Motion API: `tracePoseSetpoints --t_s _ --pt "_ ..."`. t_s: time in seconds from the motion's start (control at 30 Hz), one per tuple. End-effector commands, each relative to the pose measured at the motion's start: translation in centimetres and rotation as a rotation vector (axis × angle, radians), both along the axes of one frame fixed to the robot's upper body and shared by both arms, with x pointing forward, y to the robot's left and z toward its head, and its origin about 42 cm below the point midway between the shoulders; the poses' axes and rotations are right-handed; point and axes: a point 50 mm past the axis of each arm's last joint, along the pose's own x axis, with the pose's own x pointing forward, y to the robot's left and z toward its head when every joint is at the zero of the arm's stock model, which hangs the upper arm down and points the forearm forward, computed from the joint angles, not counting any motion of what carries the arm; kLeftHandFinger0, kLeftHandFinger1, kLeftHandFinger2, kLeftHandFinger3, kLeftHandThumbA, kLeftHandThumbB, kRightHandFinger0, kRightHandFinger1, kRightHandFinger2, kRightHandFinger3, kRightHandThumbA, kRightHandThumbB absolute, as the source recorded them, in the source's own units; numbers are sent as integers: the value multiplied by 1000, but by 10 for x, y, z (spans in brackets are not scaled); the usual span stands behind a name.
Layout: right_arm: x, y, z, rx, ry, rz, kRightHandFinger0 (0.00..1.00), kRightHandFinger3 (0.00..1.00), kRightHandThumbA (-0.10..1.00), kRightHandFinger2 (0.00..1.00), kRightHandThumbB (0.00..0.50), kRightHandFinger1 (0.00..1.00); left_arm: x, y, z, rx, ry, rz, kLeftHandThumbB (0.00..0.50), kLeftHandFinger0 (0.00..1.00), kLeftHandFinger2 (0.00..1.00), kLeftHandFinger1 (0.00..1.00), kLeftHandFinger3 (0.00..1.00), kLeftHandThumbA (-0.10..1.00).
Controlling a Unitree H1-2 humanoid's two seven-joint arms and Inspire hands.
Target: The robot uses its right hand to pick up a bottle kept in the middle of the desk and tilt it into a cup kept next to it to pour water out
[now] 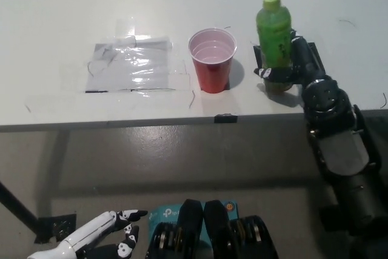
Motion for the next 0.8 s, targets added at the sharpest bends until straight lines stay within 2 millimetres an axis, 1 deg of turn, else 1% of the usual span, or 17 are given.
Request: tracePoseSetpoints --t_s 0.0,0.03,0.13,0.17,0.2,0.23,0.3,0.33,0.37,0.43,0.47,0.5,0.57,0.6,0.63,0.73,0.77 --pt "18 13 33 127 -67 -118 1000 1000 813 1000 333 1000 -2 1 8 -4 -17 -4 297 1000 1000 1000 1000 935" --pt "20 15 32 139 -63 -131 1000 1000 834 1000 325 1000 -2 1 8 -9 -16 1 287 1000 1000 1000 1000 912" --pt "22 16 26 165 -54 -199 1000 1000 798 1000 319 1000 -8 -3 1 -27 -5 2 288 1000 1000 1000 1000 905" --pt "25 19 25 167 -51 -233 1000 1000 787 1000 288 1000 -8 -3 1 -22 -8 -1 277 1000 1000 1000 1000 909" --pt "26 20 24 168 -50 -249 1000 1000 784 1000 282 1000 -8 -3 1 -20 -9 -2 277 1000 1000 1000 1000 910" --pt "27 18 19 139 -50 -294 1000 1000 766 1000 210 1000 -9 -5 0 -21 -8 -9 282 997 1000 1000 1000 923" --pt "29 18 16 116 -78 -324 965 1000 690 1000 119 1000 -9 -6 0 -24 -6 -6 292 994 1000 998 1000 916" --pt "30 18 13 88 -114 -368 631 1000 619 871 82 699 -9 -6 0 -22 -10 -9 285 992 1000 996 1000 917" --pt "30 18 12 100 -130 -402 413 1000 494 621 3 419 -10 -6 0 -22 2 -5 300 1000 1000 1000 1000 922" --pt "31 16 11 90 -179 -409 15 1000 257 243 0 11 -10 -6 0 -19 2 -5 318 1000 1000 1000 1000 941" --pt "31 15 11 86 -198 -405 1 1000 174 184 0 0 -10 -6 0 -17 1 -5 320 1000 1000 1000 1000 945" --pt "29 11 14 49 -254 -404 0 851 47 11 0 0 -10 -6 0 -21 -5 -11 303 1000 1000 1000 1000 946" --pt "29 10 15 26 -280 -401 0 778 2 0 0 0 -10 -6 0 -23 -6 -11 302 1000 1000 1000 1000 946" --pt "29 8 19 -13 -297 -379 0 653 21 0 0 0 -9 -6 0 -21 -10 -13 303 1000 1000 1000 1000 947" --pt "30 6 22 -46 -308 -356 0 544 104 0 0 0 -9 -6 0 -18 -7 -11 310 1000 1000 1000 1000 948" --pt "27 2 20 -94 -338 -326 0 472 38 0 0 0 -13 -4 -2 -14 6 -9 322 1000 1000 1000 1000 942" --pt "28 -3 24 -149 -379 -283 0 465 10 0 0 0 -12 -4 -2 -11 0 -14 306 1000 1000 1000 1000 943"
